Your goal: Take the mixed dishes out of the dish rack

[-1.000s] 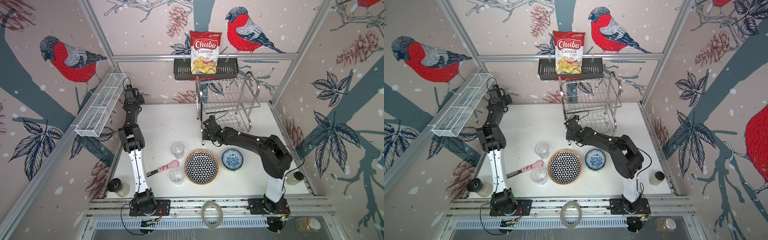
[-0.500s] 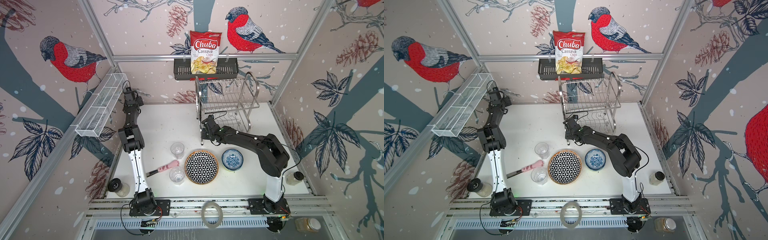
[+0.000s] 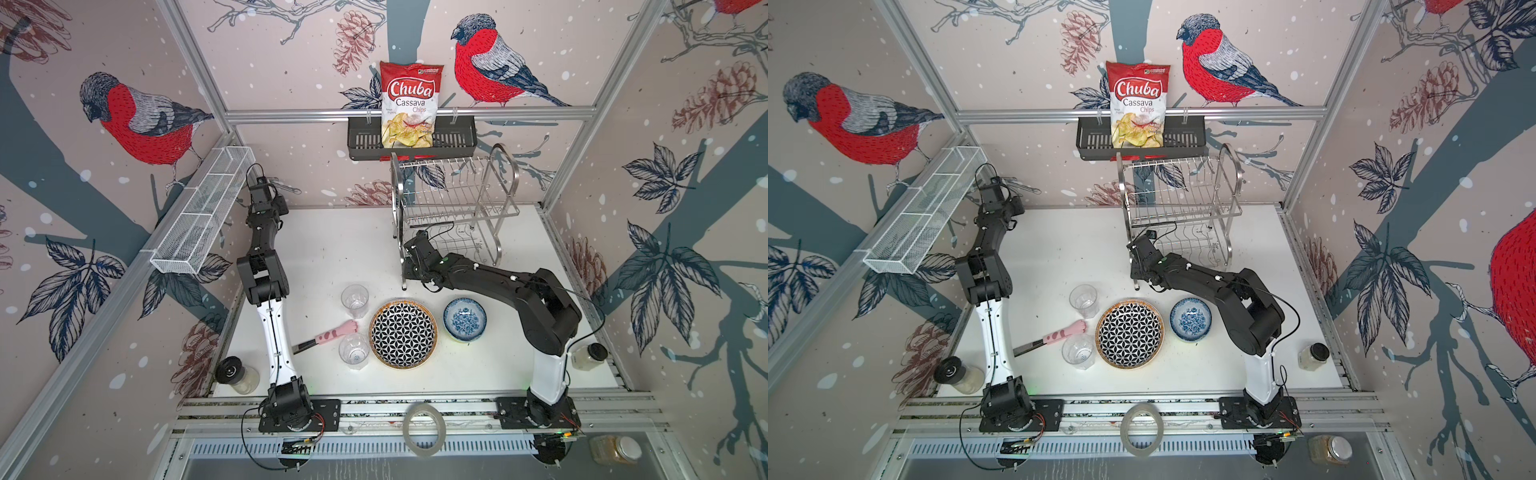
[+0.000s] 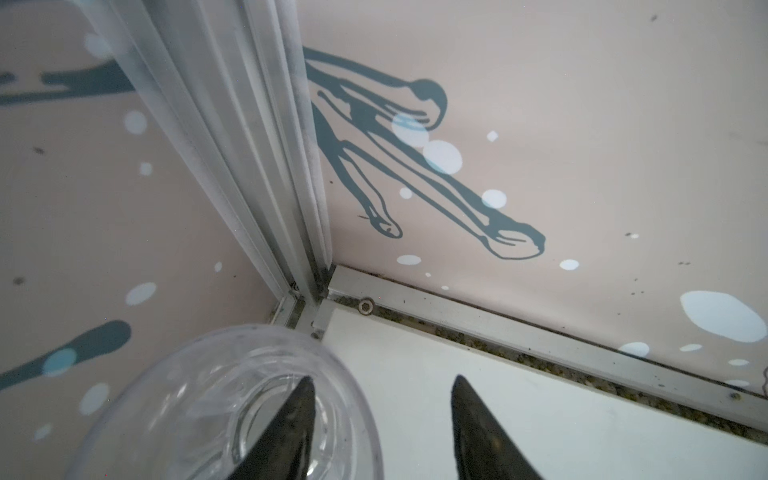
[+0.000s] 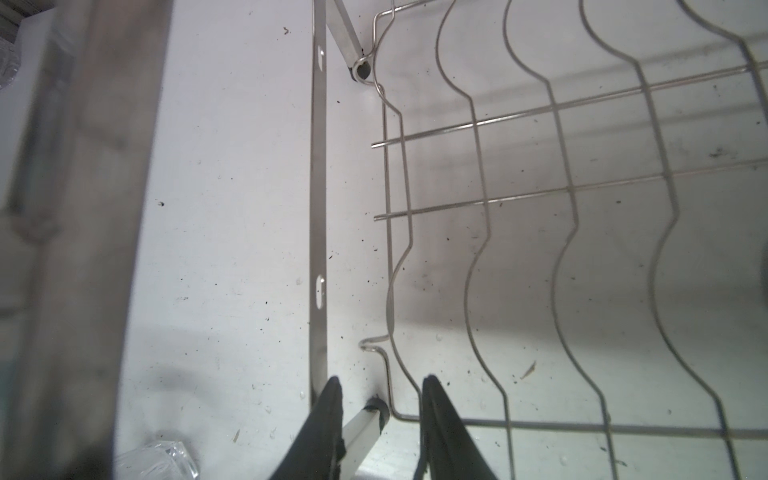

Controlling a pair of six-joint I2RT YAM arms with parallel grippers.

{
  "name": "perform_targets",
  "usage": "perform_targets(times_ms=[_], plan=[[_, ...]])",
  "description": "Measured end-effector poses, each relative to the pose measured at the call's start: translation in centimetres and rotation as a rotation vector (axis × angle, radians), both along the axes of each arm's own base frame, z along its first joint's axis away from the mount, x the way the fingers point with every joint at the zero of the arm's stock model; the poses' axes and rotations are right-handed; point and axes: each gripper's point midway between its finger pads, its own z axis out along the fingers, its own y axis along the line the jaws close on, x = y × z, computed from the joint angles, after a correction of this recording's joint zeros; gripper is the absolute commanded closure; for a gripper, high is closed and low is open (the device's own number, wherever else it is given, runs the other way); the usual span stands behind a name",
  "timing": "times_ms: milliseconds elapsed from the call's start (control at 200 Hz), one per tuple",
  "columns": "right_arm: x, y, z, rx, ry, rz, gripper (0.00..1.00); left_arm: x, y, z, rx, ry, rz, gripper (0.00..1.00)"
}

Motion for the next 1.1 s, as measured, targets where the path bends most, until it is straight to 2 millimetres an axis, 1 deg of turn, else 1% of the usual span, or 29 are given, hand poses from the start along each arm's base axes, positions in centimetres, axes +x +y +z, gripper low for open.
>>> perform_targets(times_ms=[105,180,290,390,435,515,685,761,856,991,1096], plan=[[0.0,0.0,0.0,0.004,-0.001,-0.001,0.66,-0.4,-0.4,-0.4,-0.016,0.027,-0.014,0.69],[-0.1,0.0,0.1,0.008,-0.003,0.001,0.66,-0.6,-0.6,-0.4,-0.022,0.036,-0.022,0.78],[-0.2,0.0,0.2,0.017,-0.006,0.003,0.66,-0.8,-0.9,0.2,-0.026,0.043,-0.039,0.88],[-0.5,-0.1,0.3,0.028,-0.006,0.005,0.66,-1.0,-1.1,0.9,-0.016,0.046,-0.050,1.00],[-0.6,-0.2,0.4,0.031,-0.008,0.005,0.66,-1.1,-1.5,1.3,-0.029,0.039,-0.067,1.00],[-0.9,-0.3,0.6,0.037,-0.011,0.006,0.66,-1.4,-1.8,1.4,-0.045,0.052,-0.073,1.00],[-1.6,-0.7,1.0,0.054,-0.014,0.000,0.66,-2.0,-3.5,1.8,-0.097,0.075,-0.118,1.00],[-2.0,-0.8,1.2,0.063,-0.020,0.001,0.66,-2.1,-4.6,2.4,-0.113,0.079,-0.145,1.00],[-2.3,-1.0,1.5,0.074,-0.028,0.003,0.66,-2.5,-6.8,3.1,-0.143,0.094,-0.178,1.00],[-3.2,-1.3,1.9,0.089,-0.039,0.010,0.66,-3.2,-11.1,4.6,-0.160,0.122,-0.249,1.00],[-4.4,-2.0,1.9,0.097,-0.022,0.008,0.66,-4.1,-14.4,5.8,-0.184,0.151,-0.310,1.00]])
